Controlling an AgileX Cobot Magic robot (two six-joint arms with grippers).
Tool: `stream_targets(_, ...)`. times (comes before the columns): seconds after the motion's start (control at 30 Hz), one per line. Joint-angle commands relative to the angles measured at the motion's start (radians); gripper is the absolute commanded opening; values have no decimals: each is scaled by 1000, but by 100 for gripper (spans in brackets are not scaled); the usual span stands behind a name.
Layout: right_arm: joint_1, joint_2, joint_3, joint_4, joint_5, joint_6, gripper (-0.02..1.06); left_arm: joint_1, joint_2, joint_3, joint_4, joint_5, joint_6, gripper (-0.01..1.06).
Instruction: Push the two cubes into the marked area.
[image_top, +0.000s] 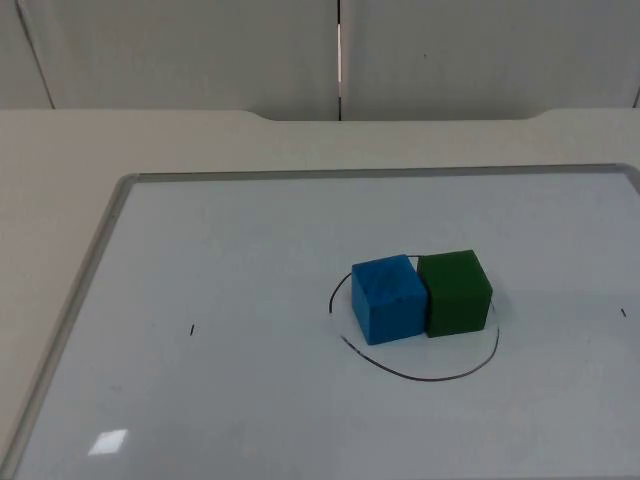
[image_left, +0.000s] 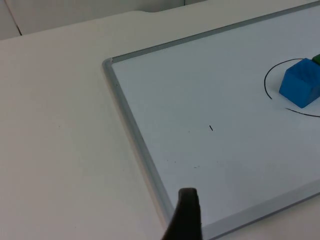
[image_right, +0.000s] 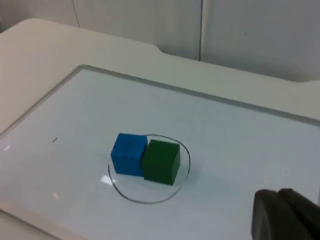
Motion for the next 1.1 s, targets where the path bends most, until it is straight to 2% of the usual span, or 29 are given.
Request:
stream_targets(0.0, 6, -44, 7, 1, 60, 7, 0, 1, -5, 5, 5, -11, -9, 69)
stream_targets(0.1, 6, -132, 7, 1, 142, 7, 0, 1, -5, 5, 5, -11, -9, 73)
stream_targets(0.2, 6, -215, 7, 1, 178, 10, 0, 1, -5, 5, 5, -11, -9, 91)
stream_targets(0.23, 6, -215, 7, 1, 178, 10, 0, 1, -5, 5, 5, -11, -9, 91)
stream_targets(0.3, 6, -252, 7, -1, 178, 20, 0, 1, -5, 5, 5, -11, -9, 104)
stream_targets(0.33, 6, -252, 7, -1, 185, 22, 0, 1, -5, 5, 5, -11, -9, 105)
stream_targets(0.67, 4, -252, 19, -2, 296, 5, 0, 1, -5, 5, 5, -11, -7, 105)
stream_targets(1.07, 4, -252, 29, 1, 303, -6, 0, 1, -5, 5, 5, -11, -7, 105)
